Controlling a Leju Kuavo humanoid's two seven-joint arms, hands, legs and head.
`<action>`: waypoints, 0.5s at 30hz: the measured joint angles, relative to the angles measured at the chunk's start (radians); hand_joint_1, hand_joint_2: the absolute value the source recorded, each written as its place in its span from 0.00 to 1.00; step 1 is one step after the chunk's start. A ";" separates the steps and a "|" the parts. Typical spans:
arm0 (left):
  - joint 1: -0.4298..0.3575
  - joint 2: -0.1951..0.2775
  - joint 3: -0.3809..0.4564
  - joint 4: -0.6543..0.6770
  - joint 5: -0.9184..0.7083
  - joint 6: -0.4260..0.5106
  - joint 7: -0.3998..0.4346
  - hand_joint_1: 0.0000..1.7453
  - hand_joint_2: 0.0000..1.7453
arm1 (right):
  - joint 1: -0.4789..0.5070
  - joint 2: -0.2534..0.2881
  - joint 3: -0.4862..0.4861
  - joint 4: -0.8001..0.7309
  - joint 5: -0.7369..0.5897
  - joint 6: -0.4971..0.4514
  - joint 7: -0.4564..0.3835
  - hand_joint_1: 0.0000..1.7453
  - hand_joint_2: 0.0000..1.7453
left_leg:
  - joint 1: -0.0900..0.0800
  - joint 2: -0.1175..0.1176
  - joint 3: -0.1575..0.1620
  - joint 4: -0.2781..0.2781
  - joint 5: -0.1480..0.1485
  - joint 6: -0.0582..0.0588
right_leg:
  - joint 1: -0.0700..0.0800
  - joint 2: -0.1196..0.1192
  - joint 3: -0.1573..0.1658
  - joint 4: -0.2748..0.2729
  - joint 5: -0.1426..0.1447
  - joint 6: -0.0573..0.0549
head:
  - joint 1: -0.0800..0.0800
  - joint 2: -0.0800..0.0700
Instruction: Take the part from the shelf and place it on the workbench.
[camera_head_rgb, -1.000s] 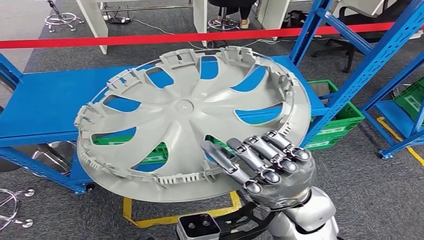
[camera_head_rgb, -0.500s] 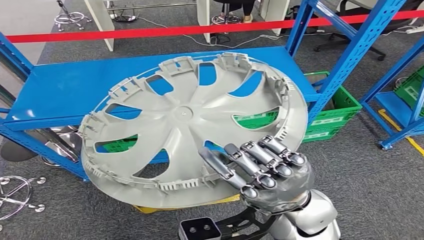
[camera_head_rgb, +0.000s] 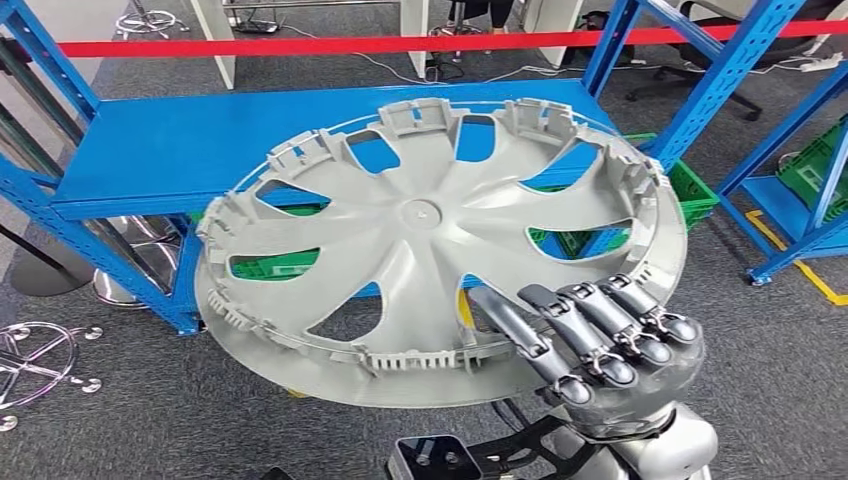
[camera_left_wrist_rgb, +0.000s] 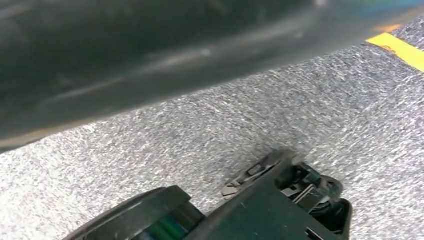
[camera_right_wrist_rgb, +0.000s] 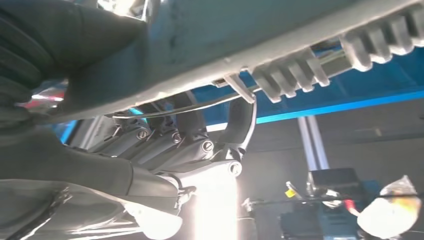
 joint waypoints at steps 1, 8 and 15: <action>-0.002 -0.001 0.005 0.000 -0.004 0.000 -0.003 0.00 0.00 | 0.004 0.000 -0.004 -0.005 0.000 0.000 0.002 1.00 1.00 | -0.003 0.000 -0.010 0.000 0.010 0.000 | 0.006 0.001 0.053 -0.064 0.021 -0.012 | 0.000 0.000; -0.008 -0.006 0.022 -0.006 -0.016 -0.001 -0.009 0.00 0.00 | 0.015 0.004 -0.016 -0.036 0.000 0.000 0.009 1.00 1.00 | -0.004 -0.003 -0.043 0.002 0.034 -0.032 | 0.019 -0.003 0.189 -0.321 0.030 -0.044 | -0.001 0.000; -0.007 -0.002 0.036 -0.006 -0.048 -0.005 0.002 0.00 0.00 | 0.037 0.009 -0.037 -0.043 0.001 0.000 0.007 1.00 1.00 | 0.013 -0.003 -0.038 0.251 -0.104 -0.063 | 0.012 -0.010 0.077 -0.285 0.101 -0.051 | -0.006 0.000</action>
